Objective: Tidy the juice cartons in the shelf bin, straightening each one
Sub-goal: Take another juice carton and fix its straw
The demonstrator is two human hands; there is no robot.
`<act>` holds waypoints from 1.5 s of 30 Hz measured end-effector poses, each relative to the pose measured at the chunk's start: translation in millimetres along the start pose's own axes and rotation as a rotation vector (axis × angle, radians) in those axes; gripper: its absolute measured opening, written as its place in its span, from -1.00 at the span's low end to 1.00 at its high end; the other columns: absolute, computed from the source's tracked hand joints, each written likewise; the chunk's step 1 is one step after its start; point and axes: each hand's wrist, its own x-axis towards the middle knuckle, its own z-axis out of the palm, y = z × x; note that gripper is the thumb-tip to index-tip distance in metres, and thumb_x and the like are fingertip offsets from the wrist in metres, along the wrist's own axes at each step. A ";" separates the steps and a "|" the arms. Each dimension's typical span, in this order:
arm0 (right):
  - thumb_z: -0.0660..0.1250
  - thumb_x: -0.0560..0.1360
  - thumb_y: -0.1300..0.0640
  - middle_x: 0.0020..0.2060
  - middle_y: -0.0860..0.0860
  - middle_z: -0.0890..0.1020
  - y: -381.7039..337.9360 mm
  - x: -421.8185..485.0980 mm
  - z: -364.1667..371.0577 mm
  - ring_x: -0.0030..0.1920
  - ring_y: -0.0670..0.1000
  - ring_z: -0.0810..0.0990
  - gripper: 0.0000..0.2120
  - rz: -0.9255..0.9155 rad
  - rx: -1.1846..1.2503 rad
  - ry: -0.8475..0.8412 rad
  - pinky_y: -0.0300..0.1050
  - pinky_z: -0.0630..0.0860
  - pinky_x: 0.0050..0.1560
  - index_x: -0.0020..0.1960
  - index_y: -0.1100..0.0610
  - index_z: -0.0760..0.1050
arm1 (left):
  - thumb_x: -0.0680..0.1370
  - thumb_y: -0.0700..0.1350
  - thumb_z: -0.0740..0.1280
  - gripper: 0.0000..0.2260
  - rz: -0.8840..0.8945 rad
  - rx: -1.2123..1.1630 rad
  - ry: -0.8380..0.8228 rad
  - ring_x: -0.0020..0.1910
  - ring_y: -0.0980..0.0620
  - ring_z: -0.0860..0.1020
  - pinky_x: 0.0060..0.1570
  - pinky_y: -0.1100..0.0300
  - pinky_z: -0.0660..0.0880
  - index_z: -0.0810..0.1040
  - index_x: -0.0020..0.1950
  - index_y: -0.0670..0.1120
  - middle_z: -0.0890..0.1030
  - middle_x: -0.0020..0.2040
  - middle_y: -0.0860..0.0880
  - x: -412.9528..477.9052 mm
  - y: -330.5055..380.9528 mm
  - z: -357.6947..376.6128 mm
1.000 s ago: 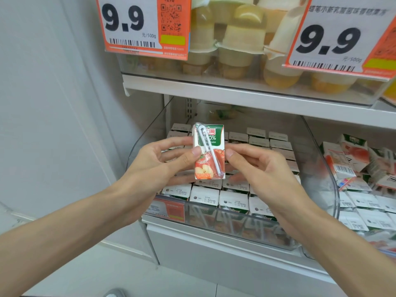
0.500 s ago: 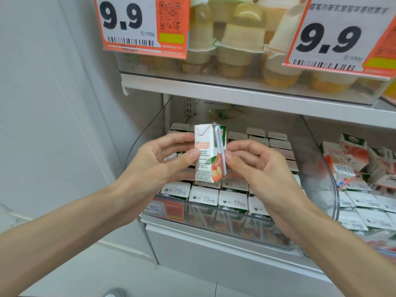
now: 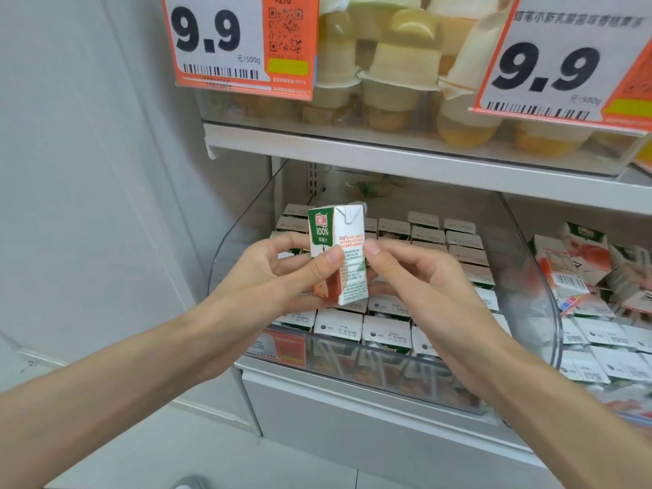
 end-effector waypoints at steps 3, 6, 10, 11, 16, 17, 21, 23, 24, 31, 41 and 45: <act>0.43 0.58 -0.05 0.06 -0.07 0.77 0.6 0.4 0.9 0.08 -0.06 0.75 -0.72 -0.008 0.029 0.035 -0.02 0.67 0.22 0.27 -0.08 0.67 | 0.49 0.01 0.48 -0.55 -0.028 -0.003 0.055 0.04 -0.11 0.77 0.00 0.14 0.70 0.52 0.30 -0.17 0.78 0.04 -0.12 0.2 0.1 1.0; 0.53 0.48 -0.06 0.04 -0.04 0.77 1.1 0.0 0.8 0.06 -0.04 0.76 -0.63 -0.015 0.003 0.027 -0.03 0.68 0.17 0.27 -0.11 0.62 | 0.52 0.02 0.46 -0.56 -0.044 -0.017 0.056 0.03 -0.11 0.77 0.01 0.14 0.70 0.52 0.31 -0.17 0.78 0.04 -0.11 -0.7 -1.6 1.9; 0.57 0.42 -0.01 -0.03 0.00 0.77 2.5 1.4 -2.3 -0.01 -0.02 0.77 -0.61 -0.040 0.020 0.087 -0.11 0.69 0.08 0.22 -0.03 0.63 | 0.65 -0.05 0.35 -0.65 -0.052 -0.092 0.005 0.11 -0.20 0.75 0.13 0.02 0.69 0.50 0.34 -0.23 0.76 0.11 -0.20 1.6 -2.8 -0.3; 0.57 0.42 0.00 -0.04 0.00 0.78 2.8 1.4 -3.4 -0.02 -0.02 0.77 -0.62 -0.047 0.025 0.098 -0.13 0.69 0.07 0.21 -0.01 0.63 | 0.68 -0.09 0.32 -0.68 -0.048 -0.110 0.004 0.12 -0.23 0.74 0.16 -0.02 0.68 0.49 0.36 -0.25 0.75 0.13 -0.22 2.9 -3.1 -1.4; 0.54 0.49 0.02 0.01 -0.03 0.78 2.5 0.0 -4.1 0.04 -0.04 0.76 -0.68 -0.029 0.046 0.083 -0.09 0.67 0.14 0.23 0.00 0.63 | 0.69 -0.18 0.32 -0.75 0.011 -0.061 0.053 0.11 -0.20 0.75 0.09 0.02 0.70 0.51 0.36 -0.21 0.76 0.13 -0.19 4.6 -4.1 -3.7; 0.54 0.50 -0.01 0.03 -0.05 0.78 2.3 -0.1 -3.8 0.06 -0.07 0.76 -0.67 -0.024 0.044 0.081 -0.08 0.66 0.16 0.24 -0.01 0.63 | 0.68 -0.17 0.34 -0.74 0.021 -0.055 0.061 0.11 -0.20 0.75 0.07 0.04 0.71 0.52 0.36 -0.18 0.76 0.12 -0.19 4.5 -4.1 -3.8; 0.53 0.50 -0.02 0.05 -0.12 0.77 2.8 1.1 -4.7 0.09 -0.14 0.73 -0.70 -0.025 0.018 0.120 -0.14 0.64 0.18 0.22 -0.08 0.68 | 0.61 -0.17 0.41 -0.65 0.055 -0.042 0.040 0.13 -0.16 0.74 0.05 0.05 0.71 0.56 0.40 -0.09 0.74 0.20 -0.15 5.5 -4.3 -5.9; 0.51 0.53 0.03 0.04 -0.14 0.78 3.0 1.1 -4.8 0.10 -0.15 0.74 -0.72 -0.006 0.044 0.108 -0.17 0.63 0.19 0.24 -0.07 0.68 | 0.61 -0.14 0.43 -0.63 0.075 -0.007 0.011 0.17 -0.13 0.73 0.07 0.06 0.70 0.59 0.42 -0.08 0.71 0.26 -0.13 6.2 -4.9 -7.1; 0.50 0.54 0.04 0.04 -0.14 0.78 3.0 1.1 -4.9 0.11 -0.15 0.74 -0.71 0.004 0.055 0.103 -0.18 0.62 0.19 0.25 -0.06 0.68 | 0.61 -0.11 0.42 -0.63 0.082 0.007 -0.001 0.19 -0.11 0.72 0.07 0.08 0.70 0.60 0.42 -0.07 0.70 0.28 -0.11 6.1 -5.0 -7.7; 0.51 0.53 0.08 0.02 -0.06 0.79 1.7 2.0 -4.2 0.05 -0.07 0.76 -0.73 0.018 0.122 0.140 -0.11 0.63 0.16 0.21 0.01 0.64 | 0.65 -0.15 0.36 -0.74 0.105 -0.020 -0.009 0.22 -0.09 0.71 0.03 0.08 0.70 0.63 0.34 -0.06 0.70 0.27 -0.11 6.0 -5.8 -8.4; 0.42 0.61 -0.02 -0.09 0.07 0.80 -0.1 1.8 2.0 -0.18 0.06 0.74 -0.82 0.100 0.186 0.143 -0.14 0.65 -0.14 0.20 -0.07 0.66 | 0.62 0.10 0.34 -0.58 -0.007 -0.051 -0.095 0.14 -0.16 0.74 0.08 -0.02 0.70 0.48 0.50 0.18 0.73 0.23 -0.11 3.8 -1.0 0.5; 0.25 0.71 0.11 -0.06 0.14 0.78 -3.1 3.1 0.1 -0.21 0.02 0.70 -0.75 0.094 0.193 0.082 -0.13 0.61 -0.16 0.18 -0.01 0.71 | 0.66 0.12 0.28 -0.66 -0.048 -0.113 -0.077 0.11 -0.19 0.75 0.03 0.00 0.71 0.55 0.42 0.13 0.74 0.18 -0.14 3.5 1.6 1.3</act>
